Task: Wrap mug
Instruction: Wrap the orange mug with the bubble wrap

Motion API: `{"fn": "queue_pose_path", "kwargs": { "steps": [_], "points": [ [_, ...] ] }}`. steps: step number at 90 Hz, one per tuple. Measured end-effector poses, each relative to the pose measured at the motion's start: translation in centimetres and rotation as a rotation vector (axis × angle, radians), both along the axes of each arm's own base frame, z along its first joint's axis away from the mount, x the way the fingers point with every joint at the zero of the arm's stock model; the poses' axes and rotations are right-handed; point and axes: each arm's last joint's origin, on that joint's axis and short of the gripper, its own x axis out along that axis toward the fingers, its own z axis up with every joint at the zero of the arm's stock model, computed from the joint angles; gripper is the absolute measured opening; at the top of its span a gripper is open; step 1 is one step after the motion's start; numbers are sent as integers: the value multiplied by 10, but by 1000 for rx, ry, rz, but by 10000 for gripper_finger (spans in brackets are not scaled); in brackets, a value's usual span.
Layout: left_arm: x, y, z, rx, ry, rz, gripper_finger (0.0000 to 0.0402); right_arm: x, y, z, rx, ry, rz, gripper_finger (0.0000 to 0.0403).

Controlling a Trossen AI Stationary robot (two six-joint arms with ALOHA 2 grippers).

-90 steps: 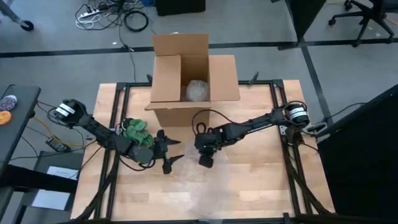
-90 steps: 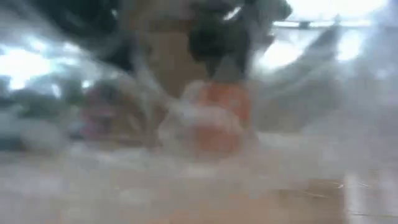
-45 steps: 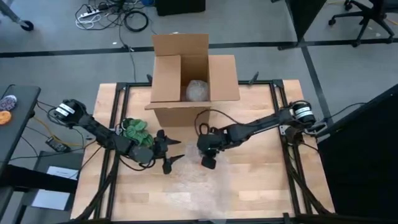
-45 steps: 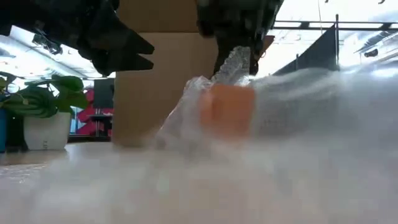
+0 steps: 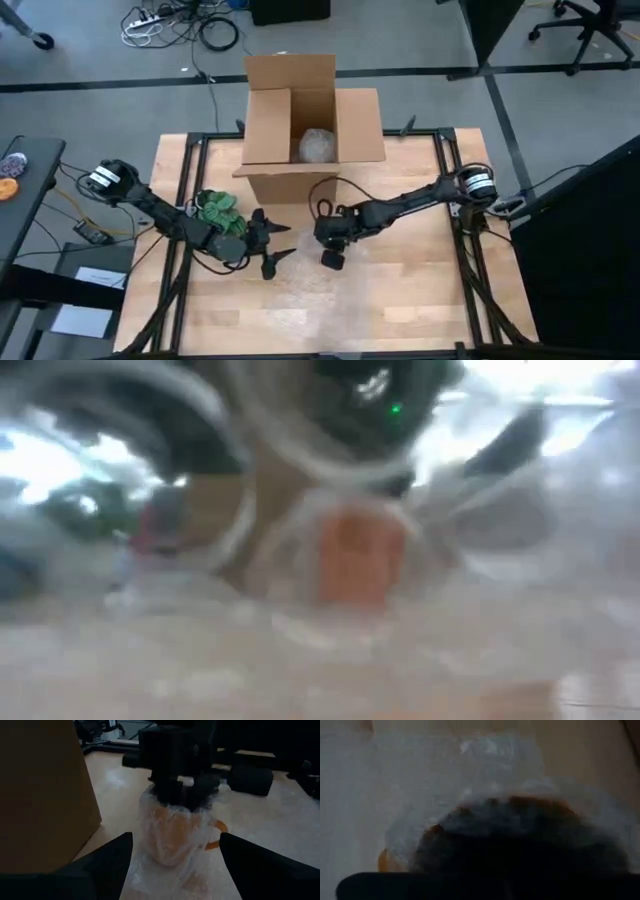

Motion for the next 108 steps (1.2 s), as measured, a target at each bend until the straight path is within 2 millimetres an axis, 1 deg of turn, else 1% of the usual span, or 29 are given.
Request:
{"fn": "queue_pose_path", "kwargs": {
  "steps": [9, 15, 23, 31, 37, 43, 52, 68, 79, 87, 93, 108],
  "points": [
    [0, 0, 0, 3, 5, 0, 284, -10, -1, 30, 12, -76, -3, 50],
    [0, 0, 0, 2, 4, 0, 284, -18, -3, 45, -7, -101, -17, 50],
    [0, 0, 0, 3, 5, 0, 284, -25, -7, 58, -60, -128, -61, 50],
    [0, 0, 0, 6, 5, -1, 284, -28, -10, 63, -106, -148, -119, 50],
    [0, 0, 0, 7, 5, -1, 284, -27, -10, 61, -121, -143, -128, 50],
    [0, 0, 0, 10, 6, -2, 284, -23, -9, 54, -124, -126, -127, 50],
    [0, 0, 0, 23, 9, -5, 284, -16, -7, 37, -122, -76, -115, 50],
    [0, 0, 0, 24, 9, -6, 284, -2, -6, 3, -168, 0, -121, 50],
    [0, 0, 0, 24, 9, -5, 284, 2, -6, -10, -178, 32, -117, 50],
    [0, 0, 0, 24, 9, -5, 284, 2, -6, -11, -178, 35, -116, 50],
    [0, 0, 0, 24, 9, -5, 284, 0, -6, -8, -167, 30, -109, 50],
    [0, 0, 0, 24, 9, -5, 284, -7, -5, 11, -131, -7, -84, 50]
  ]
}}
